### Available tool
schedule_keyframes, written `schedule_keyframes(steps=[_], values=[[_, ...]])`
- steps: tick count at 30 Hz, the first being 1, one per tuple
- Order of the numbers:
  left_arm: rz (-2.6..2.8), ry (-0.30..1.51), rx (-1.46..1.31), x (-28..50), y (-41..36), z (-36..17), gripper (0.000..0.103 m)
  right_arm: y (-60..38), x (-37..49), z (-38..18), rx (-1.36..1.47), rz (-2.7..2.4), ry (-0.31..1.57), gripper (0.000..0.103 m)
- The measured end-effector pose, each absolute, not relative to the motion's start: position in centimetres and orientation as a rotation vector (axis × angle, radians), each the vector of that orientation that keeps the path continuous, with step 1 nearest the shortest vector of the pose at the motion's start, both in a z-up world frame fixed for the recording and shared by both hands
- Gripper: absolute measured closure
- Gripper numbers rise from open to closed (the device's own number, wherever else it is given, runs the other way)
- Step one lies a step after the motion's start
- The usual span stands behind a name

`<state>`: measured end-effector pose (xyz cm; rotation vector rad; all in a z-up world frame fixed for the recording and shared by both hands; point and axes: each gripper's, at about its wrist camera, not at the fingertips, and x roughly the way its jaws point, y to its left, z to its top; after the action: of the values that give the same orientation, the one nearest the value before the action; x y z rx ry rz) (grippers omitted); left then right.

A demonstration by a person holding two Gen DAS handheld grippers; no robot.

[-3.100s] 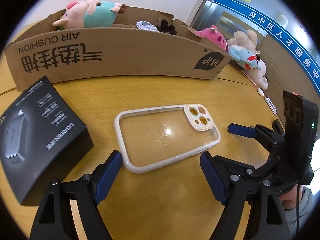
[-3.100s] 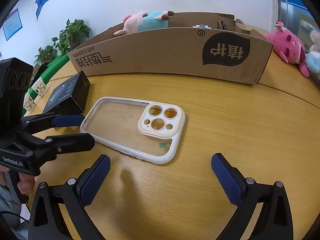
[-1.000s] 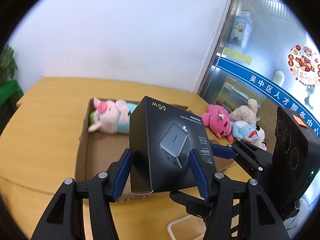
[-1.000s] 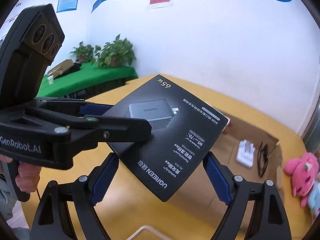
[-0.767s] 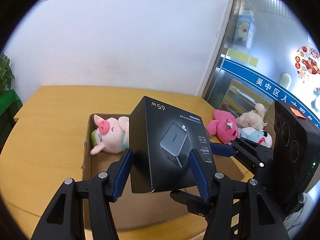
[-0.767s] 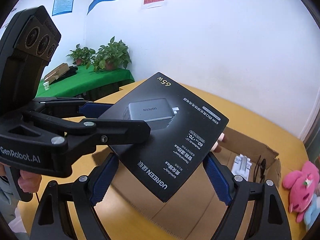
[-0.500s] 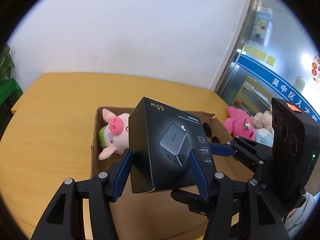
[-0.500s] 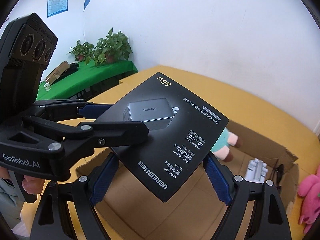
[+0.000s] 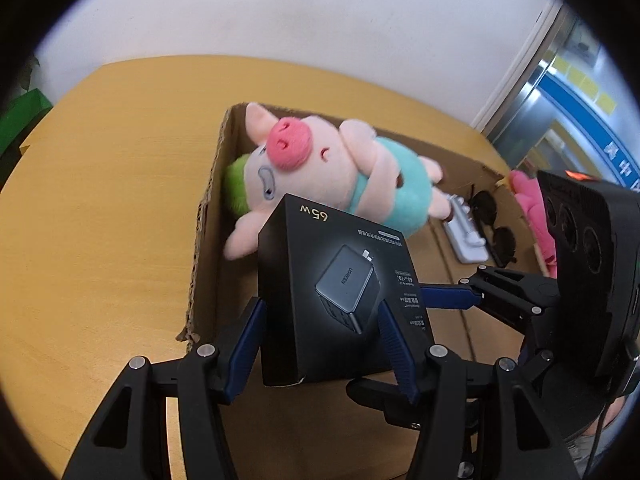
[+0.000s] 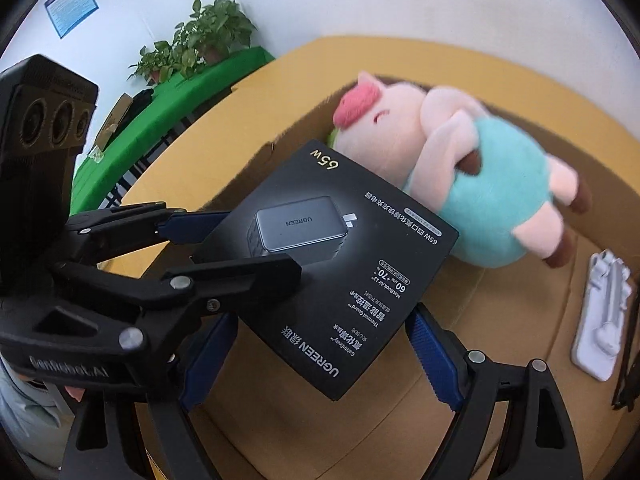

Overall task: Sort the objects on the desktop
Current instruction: 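Carry the charger box with the left gripper and lower it into the box, then open the left gripper to release the charger box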

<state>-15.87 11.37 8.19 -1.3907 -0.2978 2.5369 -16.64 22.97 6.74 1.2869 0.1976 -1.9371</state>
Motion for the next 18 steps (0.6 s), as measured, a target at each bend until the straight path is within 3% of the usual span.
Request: schedule_keyframes(steps=[4, 12, 18], values=[[2.556, -0.274, -1.464, -16.4, 10.7, 7.8, 0.055, 22.0, -18.2, 5.3, 1.397, -1.857, 0.162, 0.017], [2.554, -0.256, -1.53, -16.3, 10.9, 7.7, 0.053, 20.8, -17.4, 3.7, 1.494, -1.82, 0.185, 0.016], [2.575, -0.283, -1.508, -15.7, 10.8, 8.7, 0.053, 22.3, -16.9, 5.7, 1.47, -1.862, 0.13, 0.013]])
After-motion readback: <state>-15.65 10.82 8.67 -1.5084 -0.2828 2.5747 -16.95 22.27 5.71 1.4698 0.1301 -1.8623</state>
